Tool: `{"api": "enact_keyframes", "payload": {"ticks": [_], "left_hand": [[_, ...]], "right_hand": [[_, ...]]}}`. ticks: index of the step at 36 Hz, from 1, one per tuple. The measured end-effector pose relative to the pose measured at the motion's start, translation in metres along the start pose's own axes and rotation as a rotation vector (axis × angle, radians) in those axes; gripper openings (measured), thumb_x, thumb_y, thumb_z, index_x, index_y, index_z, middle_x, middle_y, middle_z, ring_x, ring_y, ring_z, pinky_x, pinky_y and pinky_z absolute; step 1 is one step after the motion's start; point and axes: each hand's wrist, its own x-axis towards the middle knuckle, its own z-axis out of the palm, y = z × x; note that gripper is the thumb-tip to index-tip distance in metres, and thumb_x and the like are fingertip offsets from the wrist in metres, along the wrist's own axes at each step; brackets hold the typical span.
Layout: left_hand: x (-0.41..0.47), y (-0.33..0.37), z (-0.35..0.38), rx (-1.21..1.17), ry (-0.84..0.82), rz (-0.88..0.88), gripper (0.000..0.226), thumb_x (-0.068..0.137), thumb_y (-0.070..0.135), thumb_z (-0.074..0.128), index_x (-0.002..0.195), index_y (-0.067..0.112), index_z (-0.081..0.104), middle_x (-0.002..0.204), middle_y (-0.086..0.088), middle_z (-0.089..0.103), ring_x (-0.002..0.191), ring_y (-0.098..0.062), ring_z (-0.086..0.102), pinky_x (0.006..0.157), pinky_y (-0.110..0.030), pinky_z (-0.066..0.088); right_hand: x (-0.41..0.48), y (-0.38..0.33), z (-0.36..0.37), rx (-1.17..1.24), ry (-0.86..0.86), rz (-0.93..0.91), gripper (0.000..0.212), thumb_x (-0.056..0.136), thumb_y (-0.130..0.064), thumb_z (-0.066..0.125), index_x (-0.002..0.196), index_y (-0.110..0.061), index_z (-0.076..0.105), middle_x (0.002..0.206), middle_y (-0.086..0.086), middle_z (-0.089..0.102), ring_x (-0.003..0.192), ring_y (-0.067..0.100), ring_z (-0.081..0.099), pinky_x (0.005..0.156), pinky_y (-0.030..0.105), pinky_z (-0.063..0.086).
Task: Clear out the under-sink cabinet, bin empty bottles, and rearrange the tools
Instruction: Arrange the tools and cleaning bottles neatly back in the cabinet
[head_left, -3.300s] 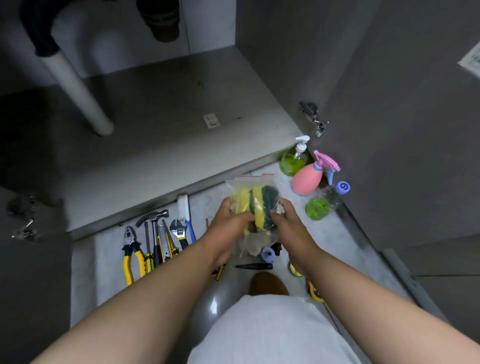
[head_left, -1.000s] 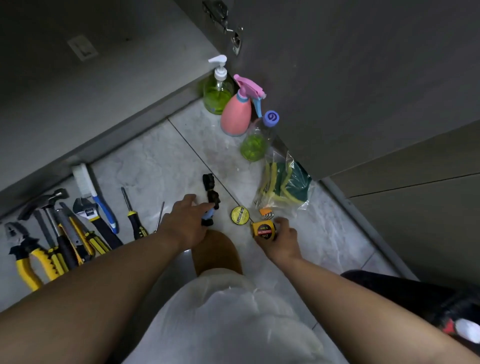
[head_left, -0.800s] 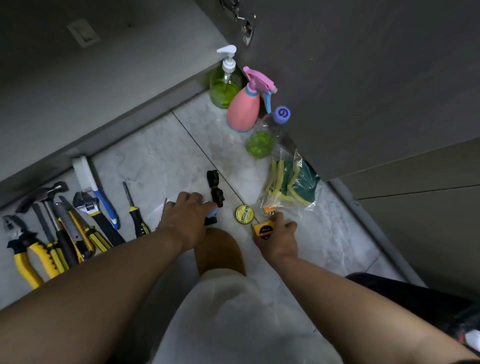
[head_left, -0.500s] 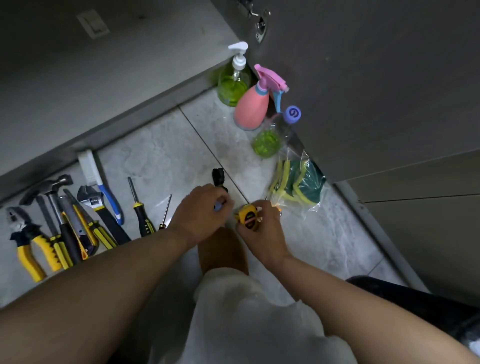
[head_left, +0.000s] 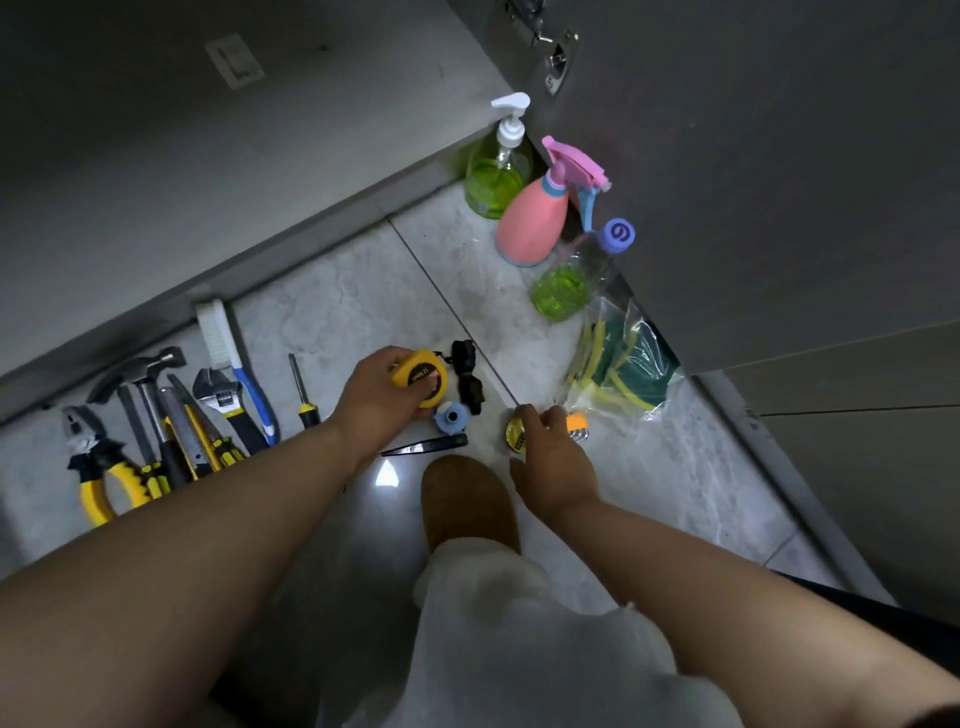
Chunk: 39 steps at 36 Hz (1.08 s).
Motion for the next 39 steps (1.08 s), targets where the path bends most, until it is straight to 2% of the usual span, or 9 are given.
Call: {"api": "enact_keyframes", "payload": {"ticks": [4, 10, 15, 20, 26, 29, 32, 35, 39], "left_hand": [[0.004, -0.006, -0.007, -0.064, 0.019, -0.016, 0.038, 0.093, 0.003, 0.07, 0.129, 0.007, 0.059, 0.125, -0.015, 0.062, 0.101, -0.021, 0.065, 0.062, -0.015, 0.059], [0.016, -0.014, -0.023, -0.119, 0.101, -0.051, 0.042, 0.09, 0.004, 0.074, 0.125, 0.009, 0.051, 0.121, -0.016, 0.062, 0.091, -0.014, 0.066, 0.06, -0.016, 0.059], [0.031, -0.011, -0.035, -0.175, 0.199, -0.086, 0.041, 0.088, 0.01, 0.078, 0.123, 0.011, 0.056, 0.119, -0.012, 0.063, 0.095, -0.016, 0.065, 0.059, -0.017, 0.056], [0.048, -0.009, -0.048, -0.257, 0.24, -0.097, 0.036, 0.089, 0.005, 0.075, 0.12, 0.015, 0.059, 0.117, -0.008, 0.061, 0.093, -0.016, 0.064, 0.051, -0.014, 0.054], [0.073, -0.015, -0.067, -0.38, 0.304, -0.177, 0.033, 0.09, 0.005, 0.074, 0.119, 0.012, 0.059, 0.123, -0.015, 0.066, 0.112, -0.029, 0.067, 0.095, -0.048, 0.058], [0.084, -0.017, -0.077, -0.455, 0.385, -0.217, 0.026, 0.092, 0.009, 0.072, 0.108, 0.017, 0.055, 0.12, -0.016, 0.068, 0.107, -0.028, 0.07, 0.091, -0.044, 0.06], [0.093, -0.017, -0.086, -0.549, 0.437, -0.248, 0.033, 0.093, 0.006, 0.07, 0.121, 0.007, 0.053, 0.118, -0.02, 0.068, 0.101, -0.031, 0.072, 0.083, -0.043, 0.062], [0.096, -0.014, -0.094, -0.52, 0.497, -0.222, 0.036, 0.091, 0.004, 0.07, 0.123, 0.006, 0.053, 0.119, -0.022, 0.068, 0.108, -0.036, 0.07, 0.094, -0.054, 0.057], [0.097, -0.018, -0.1, -0.509, 0.511, -0.155, 0.041, 0.085, 0.004, 0.078, 0.116, 0.018, 0.054, 0.091, 0.002, 0.067, 0.093, -0.02, 0.066, 0.085, -0.033, 0.057]], "right_hand": [[0.006, -0.004, -0.001, -0.048, -0.016, -0.013, 0.056, 0.085, -0.018, 0.07, 0.133, -0.02, 0.041, 0.129, 0.013, 0.04, 0.093, 0.037, 0.063, 0.069, 0.04, 0.055], [0.016, -0.026, -0.016, 0.167, 0.119, -0.079, 0.047, 0.078, -0.035, 0.07, 0.115, -0.023, 0.044, 0.107, 0.002, 0.039, 0.083, 0.028, 0.055, 0.061, 0.033, 0.045], [0.045, -0.056, -0.033, 0.356, 0.129, -0.134, 0.046, 0.078, -0.026, 0.072, 0.116, -0.029, 0.048, 0.107, 0.0, 0.042, 0.084, 0.024, 0.054, 0.071, 0.034, 0.049], [0.092, -0.087, -0.044, 0.422, 0.069, -0.194, 0.041, 0.082, -0.02, 0.072, 0.119, -0.02, 0.055, 0.112, 0.01, 0.052, 0.085, 0.007, 0.041, 0.072, 0.025, 0.037], [0.144, -0.125, -0.05, 0.351, 0.026, -0.179, 0.045, 0.086, -0.021, 0.072, 0.127, -0.018, 0.056, 0.112, 0.011, 0.045, 0.102, 0.029, 0.055, 0.081, 0.024, 0.041], [0.165, -0.142, -0.047, 0.319, -0.004, -0.171, 0.042, 0.087, -0.024, 0.072, 0.125, -0.02, 0.057, 0.112, 0.011, 0.047, 0.101, 0.03, 0.055, 0.079, 0.024, 0.046], [0.181, -0.161, -0.041, 0.338, -0.03, -0.172, 0.039, 0.088, -0.027, 0.071, 0.124, -0.023, 0.056, 0.12, 0.014, 0.053, 0.087, 0.023, 0.051, 0.052, 0.007, 0.033], [0.191, -0.179, -0.033, 0.398, -0.059, -0.141, 0.045, 0.089, -0.028, 0.068, 0.131, -0.024, 0.055, 0.125, 0.016, 0.055, 0.097, 0.027, 0.061, 0.064, 0.016, 0.044], [0.192, -0.193, -0.028, 0.465, -0.067, -0.118, 0.047, 0.091, -0.023, 0.063, 0.136, -0.021, 0.051, 0.125, 0.014, 0.063, 0.11, 0.032, 0.063, 0.091, 0.041, 0.055]]}}
